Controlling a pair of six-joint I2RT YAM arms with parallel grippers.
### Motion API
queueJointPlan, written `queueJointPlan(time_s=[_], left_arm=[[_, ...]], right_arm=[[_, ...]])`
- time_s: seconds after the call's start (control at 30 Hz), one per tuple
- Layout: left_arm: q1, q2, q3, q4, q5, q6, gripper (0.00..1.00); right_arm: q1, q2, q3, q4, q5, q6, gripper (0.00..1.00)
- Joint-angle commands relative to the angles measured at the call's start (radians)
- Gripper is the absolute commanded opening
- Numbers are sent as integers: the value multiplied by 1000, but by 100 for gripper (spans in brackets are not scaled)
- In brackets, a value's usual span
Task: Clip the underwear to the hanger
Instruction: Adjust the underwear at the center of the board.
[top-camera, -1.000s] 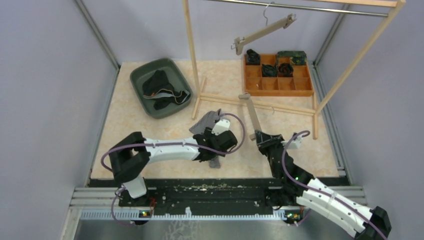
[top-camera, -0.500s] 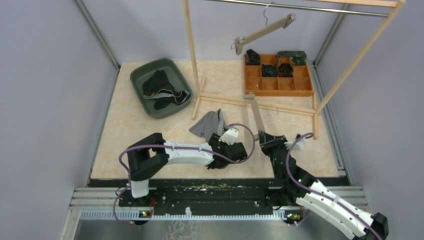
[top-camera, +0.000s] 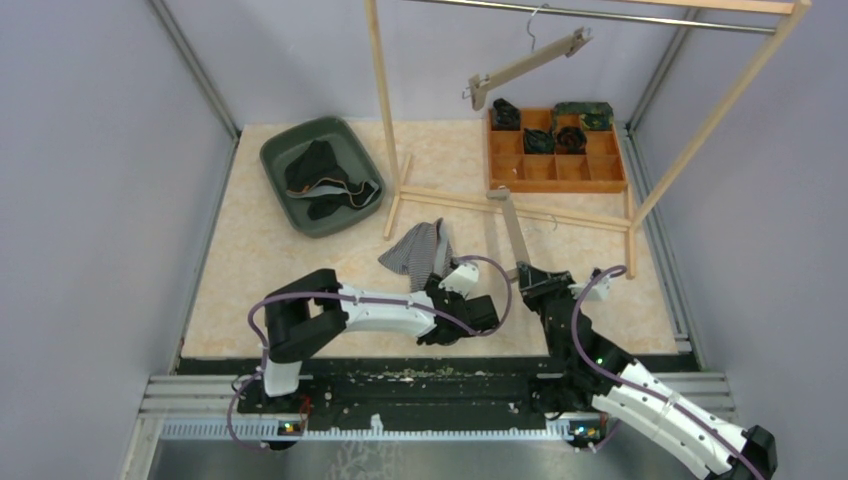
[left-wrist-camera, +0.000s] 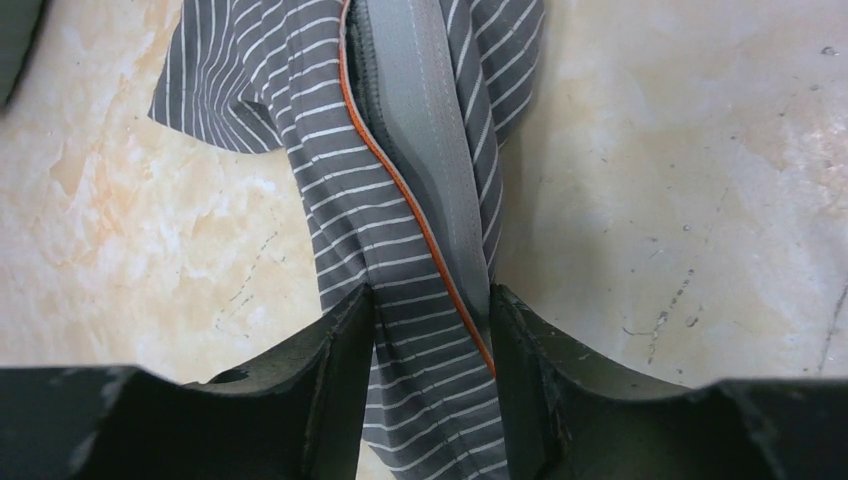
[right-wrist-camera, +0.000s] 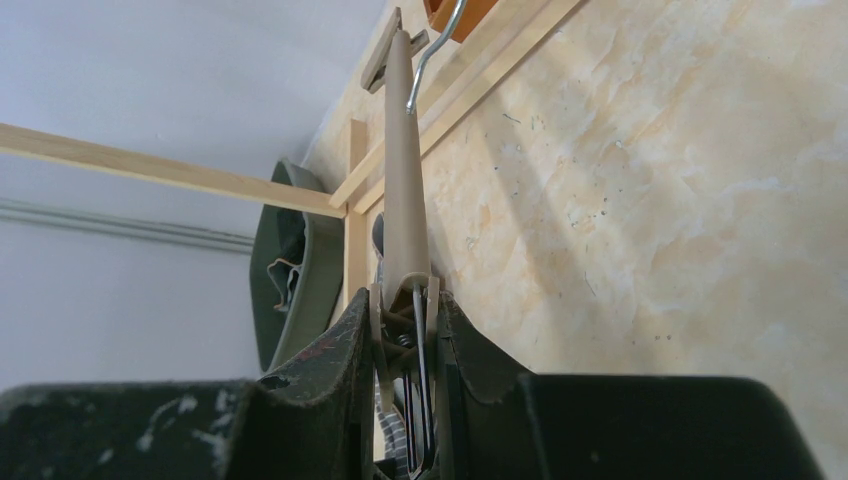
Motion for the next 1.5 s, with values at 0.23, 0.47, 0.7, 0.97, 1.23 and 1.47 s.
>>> queueJointPlan(time_s=[0.23, 0.47, 0.7, 0.97, 1.23, 1.47], left_arm=[[-8, -34, -13, -58, -32, -41, 46], [-7, -107, -50, -6, -18, -17, 33], [-7, -220, -119, 86, 19, 37, 32], [13, -376, -231, 221, 79, 97, 27], [70, -507, -321, 307, 87, 108, 0], [276, -801, -420, 581, 225, 270, 0]], right_arm=[[-14, -11, 3, 46, 14, -6, 0], [-14, -13, 3, 43, 13, -6, 0], [-14, -11, -1, 45, 13, -6, 0], [-16, -13, 1, 44, 9, -5, 0], [-16, -14, 5, 42, 11, -6, 0], [-17, -30, 17, 23, 18, -14, 0]])
